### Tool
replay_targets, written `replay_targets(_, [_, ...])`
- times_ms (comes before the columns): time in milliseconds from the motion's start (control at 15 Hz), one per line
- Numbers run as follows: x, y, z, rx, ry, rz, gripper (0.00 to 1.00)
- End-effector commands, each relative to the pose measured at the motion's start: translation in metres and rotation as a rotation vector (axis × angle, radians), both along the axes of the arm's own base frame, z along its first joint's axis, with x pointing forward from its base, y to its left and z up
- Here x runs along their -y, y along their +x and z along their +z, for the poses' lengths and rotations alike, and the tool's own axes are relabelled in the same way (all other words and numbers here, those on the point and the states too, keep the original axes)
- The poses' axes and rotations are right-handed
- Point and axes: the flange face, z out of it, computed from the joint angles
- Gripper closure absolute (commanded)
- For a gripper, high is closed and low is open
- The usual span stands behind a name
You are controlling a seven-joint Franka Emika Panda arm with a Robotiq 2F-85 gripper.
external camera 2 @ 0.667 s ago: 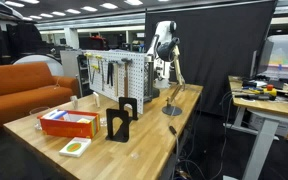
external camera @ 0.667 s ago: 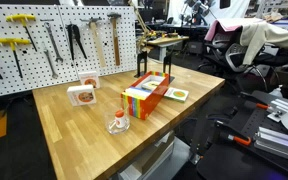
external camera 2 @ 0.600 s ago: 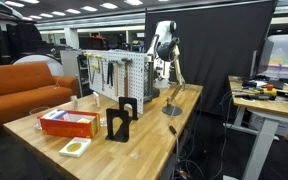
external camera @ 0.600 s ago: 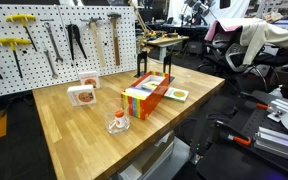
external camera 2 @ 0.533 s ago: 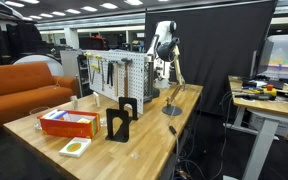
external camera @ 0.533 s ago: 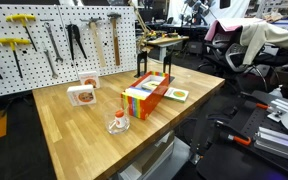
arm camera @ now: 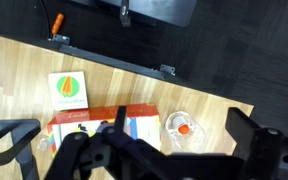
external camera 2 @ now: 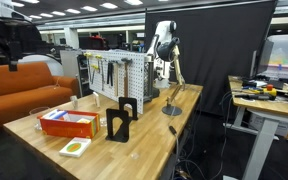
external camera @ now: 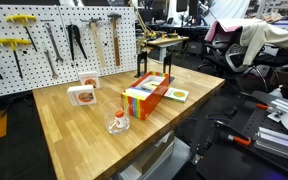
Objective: Remove the book that's slightly open and put it on the black thing nearest to the box
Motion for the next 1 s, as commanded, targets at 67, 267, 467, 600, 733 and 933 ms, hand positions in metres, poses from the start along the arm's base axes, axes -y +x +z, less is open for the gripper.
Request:
replay_targets(67, [-0.038, 0.044, -0.004, 0.055, -0.068, 0.037, 0.00])
replay_targets(267, [-0.032, 0.036, -0.013, 0.036, -0.050, 0.036, 0.00])
replay_targets(467, [-0.031, 0.033, -0.010, 0.043, -0.050, 0.034, 0.00])
replay_targets(600, [-0.030, 0.032, -0.009, 0.046, -0.050, 0.033, 0.00])
replay_targets(733, [-0.032, 0.037, -0.010, 0.066, -0.056, 0.038, 0.00])
replay_targets(933, [-0.048, 0.063, -0.015, 0.154, -0.070, 0.097, 0.00])
